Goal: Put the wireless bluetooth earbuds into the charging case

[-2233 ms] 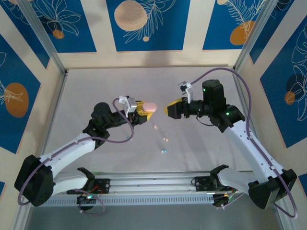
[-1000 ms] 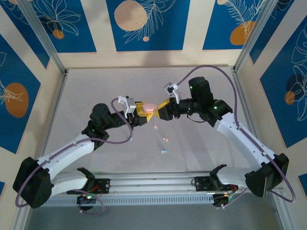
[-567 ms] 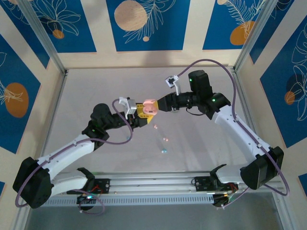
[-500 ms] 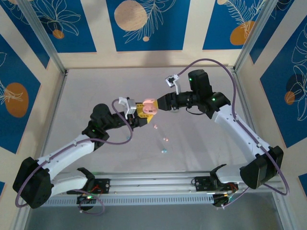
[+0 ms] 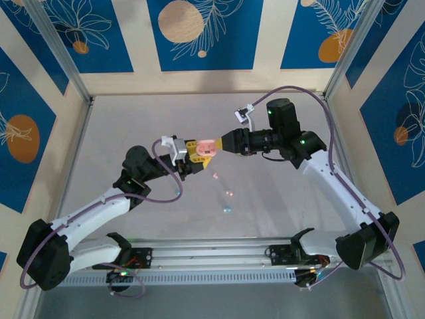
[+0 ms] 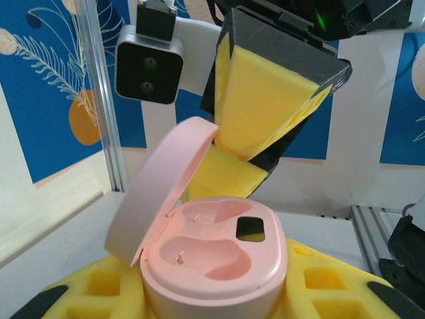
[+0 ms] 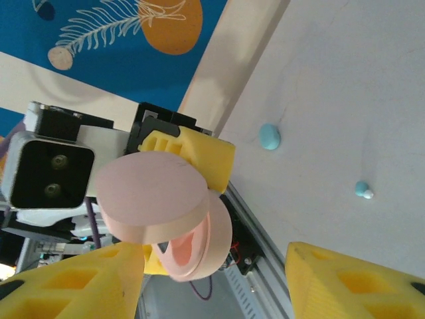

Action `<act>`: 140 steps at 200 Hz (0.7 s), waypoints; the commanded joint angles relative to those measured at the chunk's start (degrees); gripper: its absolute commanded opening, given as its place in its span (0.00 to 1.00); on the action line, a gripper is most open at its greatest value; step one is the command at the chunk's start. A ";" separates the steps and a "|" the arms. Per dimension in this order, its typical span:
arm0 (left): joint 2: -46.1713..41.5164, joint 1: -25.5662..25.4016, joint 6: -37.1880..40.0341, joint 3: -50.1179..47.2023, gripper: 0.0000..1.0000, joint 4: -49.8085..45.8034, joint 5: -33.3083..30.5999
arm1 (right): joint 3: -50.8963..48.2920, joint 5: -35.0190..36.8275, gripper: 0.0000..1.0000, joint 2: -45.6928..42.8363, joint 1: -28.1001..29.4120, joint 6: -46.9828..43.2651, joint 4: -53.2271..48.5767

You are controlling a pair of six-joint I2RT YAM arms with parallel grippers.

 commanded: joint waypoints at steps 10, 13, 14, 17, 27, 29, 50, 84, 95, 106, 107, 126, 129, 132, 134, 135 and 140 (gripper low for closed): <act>-1.10 -0.57 0.92 -0.31 0.29 3.71 -0.33 | -2.21 -2.25 0.59 -2.18 -0.33 2.41 0.38; -1.06 -0.57 0.87 -0.32 0.29 3.72 -0.33 | -2.35 -2.28 0.59 -2.30 -0.33 2.44 0.45; -1.08 -0.60 0.89 -0.27 0.29 3.72 -0.35 | -2.38 -2.29 0.59 -2.31 -0.33 2.44 0.46; -1.10 -0.57 0.84 -0.21 0.29 3.67 -0.37 | -2.49 -2.29 0.59 -2.38 -0.27 2.44 0.41; -1.10 -0.55 0.66 -0.23 0.29 3.67 -0.37 | -2.67 -2.14 0.59 -2.49 -0.16 2.29 0.47; -1.15 -0.60 0.61 -0.16 0.29 3.71 -0.37 | -2.72 -2.13 0.59 -2.49 -0.16 2.27 0.47; -1.19 -0.60 0.40 -0.14 0.29 3.80 -0.46 | -2.85 -2.78 0.59 -2.30 0.27 2.20 0.96; -1.02 -0.54 0.89 0.03 0.29 4.05 -0.34 | -3.94 -5.59 0.60 -1.40 0.95 10.88 7.56; -0.72 -0.61 1.13 0.25 0.29 4.09 -0.30 | -4.30 -5.25 0.59 -0.73 1.69 17.14 10.11; -0.35 -0.58 1.32 0.55 0.29 4.07 -0.20 | -4.13 -7.13 0.58 0.79 2.42 20.64 12.06; -0.38 -0.56 1.34 0.60 0.29 4.07 -0.20 | -4.11 -7.39 0.57 0.91 2.49 20.86 12.24; 0.37 -0.54 1.45 1.22 0.29 4.32 -0.13 | -3.13 -10.29 0.56 3.05 3.88 22.90 13.48; 0.46 -0.60 1.45 1.32 0.29 4.41 -0.11 | -2.93 -10.36 0.55 3.25 4.01 22.94 13.48; 0.54 -0.54 1.52 1.41 0.29 4.42 -0.09 | -2.80 -10.47 0.54 3.47 4.20 22.97 13.44; 0.60 -0.60 1.53 1.50 0.29 4.42 -0.11 | -2.73 -10.53 0.54 3.55 4.29 22.93 13.40; 0.63 -0.61 1.53 1.51 0.29 4.42 -0.06 | -2.70 -10.59 0.53 3.61 4.35 22.93 13.35; 0.78 -0.60 1.53 1.76 0.29 4.50 -0.01 | -2.59 -10.65 0.52 3.75 4.56 22.88 13.23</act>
